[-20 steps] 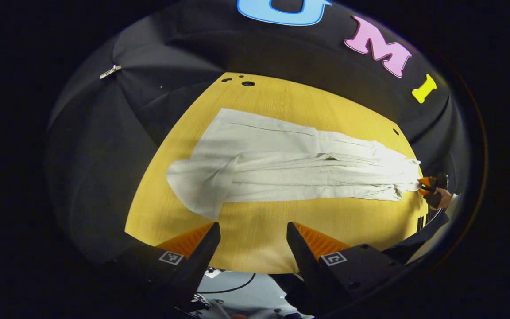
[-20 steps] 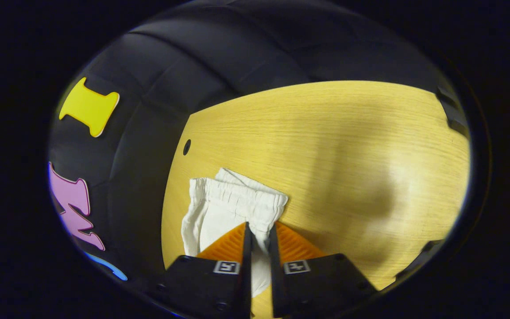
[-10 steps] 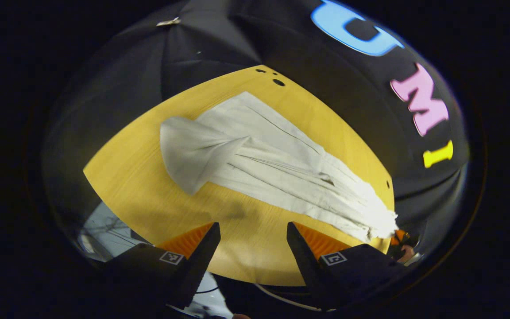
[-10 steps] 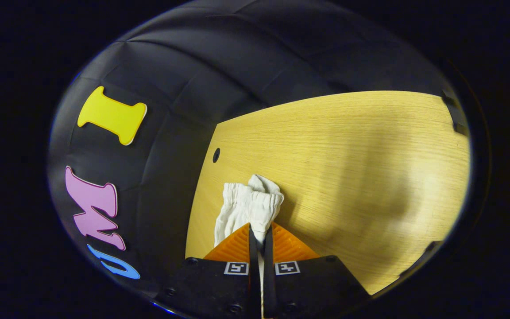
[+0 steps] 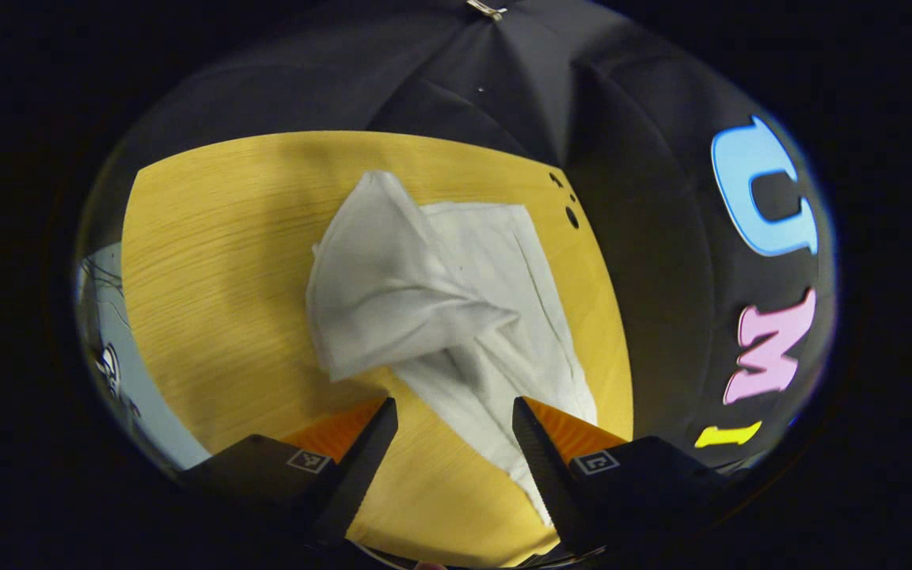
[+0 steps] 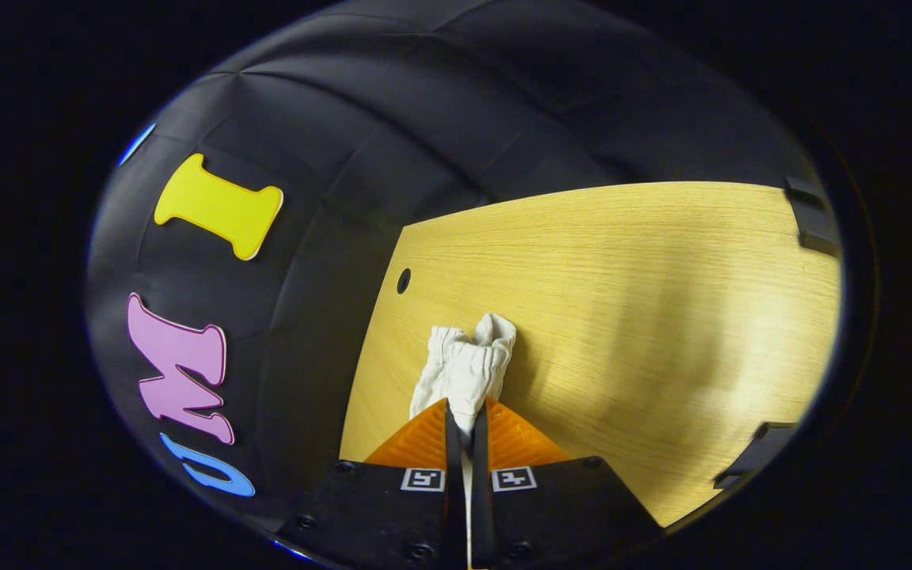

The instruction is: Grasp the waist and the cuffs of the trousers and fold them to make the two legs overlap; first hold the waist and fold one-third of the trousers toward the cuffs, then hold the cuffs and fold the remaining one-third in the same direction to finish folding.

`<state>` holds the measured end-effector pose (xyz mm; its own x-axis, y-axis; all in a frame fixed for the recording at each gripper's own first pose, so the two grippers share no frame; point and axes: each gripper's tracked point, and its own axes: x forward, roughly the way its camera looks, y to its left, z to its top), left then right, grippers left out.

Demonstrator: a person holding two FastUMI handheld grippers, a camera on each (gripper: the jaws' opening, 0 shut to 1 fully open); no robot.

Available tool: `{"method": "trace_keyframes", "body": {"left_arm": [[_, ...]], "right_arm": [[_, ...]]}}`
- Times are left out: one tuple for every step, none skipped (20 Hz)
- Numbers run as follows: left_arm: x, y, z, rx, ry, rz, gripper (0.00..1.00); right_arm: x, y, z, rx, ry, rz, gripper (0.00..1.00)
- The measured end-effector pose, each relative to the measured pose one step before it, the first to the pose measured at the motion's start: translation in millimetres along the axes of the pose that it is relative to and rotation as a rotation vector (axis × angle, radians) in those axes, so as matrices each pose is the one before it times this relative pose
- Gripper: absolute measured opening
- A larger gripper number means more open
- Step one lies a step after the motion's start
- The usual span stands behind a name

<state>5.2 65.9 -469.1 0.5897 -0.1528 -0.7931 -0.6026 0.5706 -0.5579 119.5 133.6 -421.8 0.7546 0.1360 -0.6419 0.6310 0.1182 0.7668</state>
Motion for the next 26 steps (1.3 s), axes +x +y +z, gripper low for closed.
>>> {"method": "trace_keyframes", "body": {"left_arm": [[4.13, -2.54, 6.78, 0.00068, -0.01015, 0.00244, 0.92], [6.69, -3.93, 6.27, 0.00306, -0.00879, -0.00047, 0.95], [4.58, -3.19, 3.73, 0.0041, 0.0003, 0.00258, 0.95], [3.79, -3.62, 3.35, 0.00186, -0.00117, 0.00552, 0.92], [1.85, -3.33, 2.7, 0.00334, 0.00418, 0.00366, 0.95], [7.22, 1.07, 2.42, 0.00792, 0.00926, 0.02588, 0.95], [6.3, 3.22, 0.42, 0.01109, 0.01691, 0.03312, 0.89], [5.99, 2.52, 2.7, 0.00047, 0.00171, 0.02293, 0.74], [5.73, -2.15, 7.08, -0.0111, -0.01347, 0.00138, 0.59], [4.53, -2.29, 2.96, -0.01339, -0.00251, 0.00648, 0.5], [3.65, -0.65, -0.84, -0.01281, 0.01278, -0.00111, 0.41], [2.71, -0.94, -1.15, -0.01058, 0.01425, -0.01208, 0.41], [1.26, -3.65, 4.24, -0.01261, -0.00285, -0.02261, 0.1], [-2.4, -1.73, 1.81, -0.01701, 0.00244, -0.02833, 0.15], [-0.29, 0.43, 1.7, -0.01315, 0.00183, -0.0126, 0.09], [1.09, -1.72, -2.67, -0.00895, 0.00217, -0.01519, 0.07], [0.47, -1.37, -1.71, -0.01183, 0.00243, -0.00998, 0.07], [0.59, -0.05, -2.61, -0.01509, 0.0007, -0.00412, 0.06], [-0.11, 0.02, -0.83, -0.01255, 0.00145, -0.00145, 0.06], [-1.01, 1.39, -1.63, -0.01042, 0.00194, -0.00018, 0.06], [-1.85, 0.5, 0.05, -0.00902, 0.00101, -0.00134, 0.06], [-0.68, 0.44, -1.01, -0.00368, 0.00074, -0.00442, 0.07], [-1.68, 0.58, -0.78, -0.00012, 0.00096, -0.00644, 0.06], [0.4, 0.18, -0.32, 0.00072, 0.00169, -0.00487, 0.06], [-1.16, 1.02, 0.46, 0.00053, 0.00196, -0.00214, 0.06], [-1.13, 1.27, -1.52, 0.00024, 0.00341, -0.00087, 0.06]], "right_arm": [[-0.6, 1.65, -0.25, -0.00299, -0.00398, 0.0008, 0.07], [-0.65, 1.95, -0.15, -0.00277, -0.00349, 0.0034, 0.07], [-1.22, 4.44, -1.07, -0.00262, -0.00219, 0.00493, 0.07], [-2.03, 2.76, -0.27, -0.00376, -0.00478, 0.0061, 0.07], [-1.25, 3.45, 0.26, -0.00405, -0.0042, 0.00765, 0.07], [-1.04, 3.08, -0.12, -0.00278, -0.00307, 0.00546, 0.07], [-0.96, 3.24, 0.19, 0.00071, -0.00537, 0.00711, 0.07], [-1.68, 4.47, 0.49, -0.00211, -0.00438, 0.01022, 0.07], [-0.88, 5.18, -0.92, -0.00754, -0.00354, 0.00932, 0.07], [-2.65, 5.86, -2.67, -0.01418, -0.00008, 0.0107, 0.07], [-2.04, 5.69, -2.53, -0.01908, -0.00001, 0.00901, 0.07], [-3.72, 5.99, -2.15, -0.01639, 0.00082, 0.01361, 0.07], [-3.2, 8.9, -1.45, -0.01145, -0.00313, 0.01755, 0.07], [-3.52, 9.49, -1.2, -0.00819, -0.0047, 0.01969, 0.07], [-2.67, 10.27, -1.57, -0.00403, -0.00451, 0.02167, 0.07], [-4.11, 10.85, -2.46, -0.00753, -0.00685, 0.01876, 0.07], [-2.41, 11.83, -3.21, -0.01515, -0.004, 0.01898, 0.07], [-2.67, 12.9, -4.9, -0.01998, -0.00032, 0.02258, 0.06], [-1.2, 14.2, -5.45, -0.02362, 0.0028, 0.02113, 0.07], [-1.54, 15.47, -5.9, -0.02243, 0.00397, 0.02486, 0.07], [2.15, 15.71, -7.3, -0.01957, 0.00703, 0.03162, 0.07], [0.47, 16.71, -8.87, -0.01748, 0.01188, 0.03216, 0.07], [2.45, 17.32, -10.52, -0.01879, 0.01478, 0.02939, 0.07], [3.37, 14.58, -11.9, -0.02352, 0.02194, 0.02675, 0.07], [3.45, 14.09, -13.85, -0.03279, 0.02974, 0.02094, 0.07], [3.03, 9.96, -14.45, -0.04064, 0.03245, 0.01511, 0.06]]}}
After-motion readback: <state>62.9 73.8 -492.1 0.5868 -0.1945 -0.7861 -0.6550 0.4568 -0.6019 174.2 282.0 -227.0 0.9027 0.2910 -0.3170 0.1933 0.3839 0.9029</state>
